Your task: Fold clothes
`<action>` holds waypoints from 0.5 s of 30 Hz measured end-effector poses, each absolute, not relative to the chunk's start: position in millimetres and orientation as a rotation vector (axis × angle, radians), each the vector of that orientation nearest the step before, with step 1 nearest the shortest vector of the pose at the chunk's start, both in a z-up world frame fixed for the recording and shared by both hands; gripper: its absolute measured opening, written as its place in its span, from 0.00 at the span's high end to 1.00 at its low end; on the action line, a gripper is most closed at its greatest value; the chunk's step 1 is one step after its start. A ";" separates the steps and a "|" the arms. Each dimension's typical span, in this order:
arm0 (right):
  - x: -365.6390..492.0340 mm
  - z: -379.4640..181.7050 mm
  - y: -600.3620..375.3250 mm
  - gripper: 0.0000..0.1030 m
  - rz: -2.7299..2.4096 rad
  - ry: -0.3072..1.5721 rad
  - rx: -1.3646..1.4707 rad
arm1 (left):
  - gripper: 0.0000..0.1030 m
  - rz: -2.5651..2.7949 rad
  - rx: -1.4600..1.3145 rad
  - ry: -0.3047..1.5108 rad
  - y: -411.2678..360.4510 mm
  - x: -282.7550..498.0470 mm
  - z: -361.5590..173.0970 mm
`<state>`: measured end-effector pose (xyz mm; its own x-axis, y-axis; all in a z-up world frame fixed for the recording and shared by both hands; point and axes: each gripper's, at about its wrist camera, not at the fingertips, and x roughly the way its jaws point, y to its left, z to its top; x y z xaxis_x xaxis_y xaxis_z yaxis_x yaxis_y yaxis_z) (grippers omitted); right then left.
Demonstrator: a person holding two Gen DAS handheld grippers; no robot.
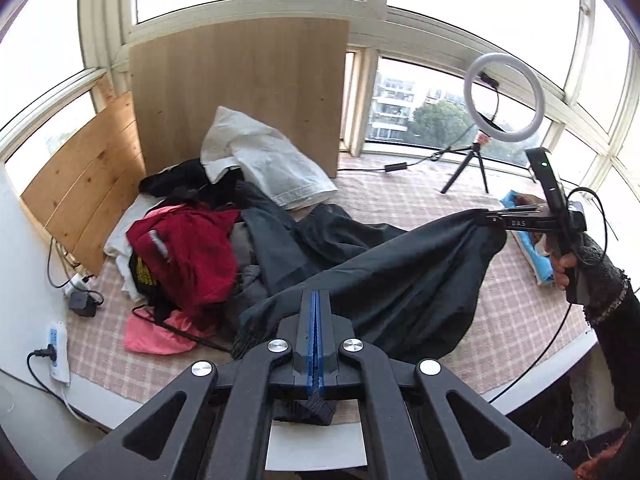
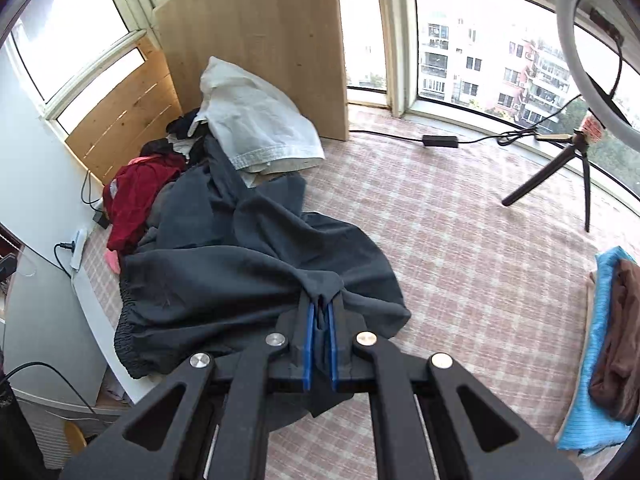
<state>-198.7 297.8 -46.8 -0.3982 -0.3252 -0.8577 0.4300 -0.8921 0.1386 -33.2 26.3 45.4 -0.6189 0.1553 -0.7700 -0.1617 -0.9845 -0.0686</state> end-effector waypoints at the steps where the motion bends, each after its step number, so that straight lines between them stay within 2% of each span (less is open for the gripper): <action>1: -200.6 -53.8 313.4 0.89 -2.336 0.188 1.424 | 1.00 2.615 -1.250 0.063 56.6 -38.7 45.4; 3: -198.2 -65.4 352.7 0.75 -2.444 0.279 1.507 | 0.96 2.513 -1.231 0.122 101.9 -49.1 45.6; 5: -186.6 -65.4 391.4 0.73 -2.481 0.183 1.528 | 0.96 2.440 -1.234 0.145 132.8 -58.9 46.0; 8: -163.5 -63.6 428.4 0.73 -2.471 0.058 1.532 | 0.96 2.507 -1.245 0.140 124.1 -72.2 52.3; 10: -142.0 -62.7 417.7 0.66 -2.426 0.052 1.493 | 0.95 2.614 -1.271 0.132 95.2 -77.6 51.6; 12: -120.3 -63.0 396.2 0.49 -2.387 0.075 1.443 | 0.95 2.723 -1.316 0.097 59.9 -84.8 47.3; 15: -95.0 -67.4 338.1 0.48 -2.272 0.096 1.365 | 0.95 2.853 -1.404 -0.015 0.1 -82.1 33.9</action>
<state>-95.0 338.1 -67.4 -0.3840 -0.3680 -0.8468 0.4378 -0.8801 0.1839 -82.1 0.1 33.9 -0.6094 -0.0299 -0.7923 0.0383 -0.9992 0.0083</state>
